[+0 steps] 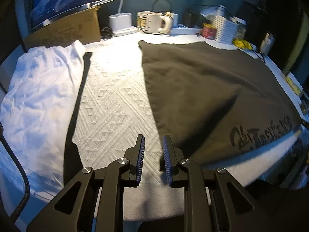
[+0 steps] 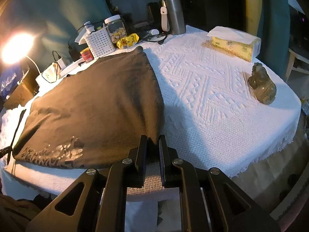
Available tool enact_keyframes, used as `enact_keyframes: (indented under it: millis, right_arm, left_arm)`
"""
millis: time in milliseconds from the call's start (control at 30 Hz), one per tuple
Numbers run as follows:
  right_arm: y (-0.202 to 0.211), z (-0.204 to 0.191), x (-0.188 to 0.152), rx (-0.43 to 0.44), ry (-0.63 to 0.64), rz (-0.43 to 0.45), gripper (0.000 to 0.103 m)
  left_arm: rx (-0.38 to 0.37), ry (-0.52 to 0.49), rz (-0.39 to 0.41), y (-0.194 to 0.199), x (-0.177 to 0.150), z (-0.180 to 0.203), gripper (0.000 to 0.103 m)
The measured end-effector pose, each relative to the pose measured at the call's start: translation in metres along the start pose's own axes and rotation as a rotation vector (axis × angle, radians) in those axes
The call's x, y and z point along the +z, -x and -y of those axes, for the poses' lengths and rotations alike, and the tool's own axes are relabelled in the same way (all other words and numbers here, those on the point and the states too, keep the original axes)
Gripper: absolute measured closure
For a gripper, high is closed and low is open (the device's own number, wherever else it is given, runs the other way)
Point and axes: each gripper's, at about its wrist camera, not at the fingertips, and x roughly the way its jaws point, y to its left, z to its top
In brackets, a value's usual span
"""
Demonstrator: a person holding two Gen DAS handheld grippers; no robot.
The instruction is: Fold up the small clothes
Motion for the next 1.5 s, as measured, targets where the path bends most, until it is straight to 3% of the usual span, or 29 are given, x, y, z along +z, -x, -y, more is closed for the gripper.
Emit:
enact_keyframes:
  millis: [200, 467, 533, 600, 867, 933, 1000, 1100, 1233, 1500]
  right_arm:
    - [-0.002, -0.002, 0.003, -0.037, 0.005, -0.015, 0.082]
    - [-0.007, 0.002, 0.014, -0.075, -0.008, -0.028, 0.082]
    - [-0.008, 0.003, 0.018, -0.082, -0.016, -0.030, 0.082]
    - [-0.010, 0.003, 0.023, -0.094, -0.018, -0.030, 0.082]
    - [-0.024, -0.002, 0.043, -0.108, -0.013, -0.038, 0.082]
    - [-0.028, -0.005, 0.049, -0.106, -0.005, -0.041, 0.082]
    - [-0.031, -0.007, 0.053, -0.103, 0.001, -0.043, 0.082]
    - [-0.036, -0.011, 0.060, -0.102, 0.013, -0.045, 0.082]
    - [-0.041, -0.015, 0.064, -0.095, 0.021, -0.047, 0.082]
    - [-0.046, -0.018, 0.066, -0.096, 0.016, -0.052, 0.082]
  left_arm:
    - [-0.005, -0.021, 0.021, -0.009, 0.016, 0.002, 0.084]
    - [-0.038, -0.023, -0.005, -0.037, 0.045, 0.001, 0.084]
    - [-0.039, -0.021, -0.011, -0.044, 0.052, -0.001, 0.078]
    - [-0.048, -0.009, -0.008, -0.050, 0.058, -0.004, 0.061]
    - [-0.070, -0.060, -0.022, -0.076, 0.077, -0.001, 0.060]
    - [-0.065, -0.076, -0.017, -0.081, 0.080, 0.000, 0.062]
    - [-0.067, -0.100, -0.018, -0.084, 0.082, 0.002, 0.100]
    - [-0.058, -0.152, -0.022, -0.085, 0.084, 0.009, 0.100]
    - [-0.005, -0.140, -0.009, -0.086, 0.090, 0.001, 0.100]
    - [0.030, -0.162, -0.016, -0.090, 0.091, 0.002, 0.100]
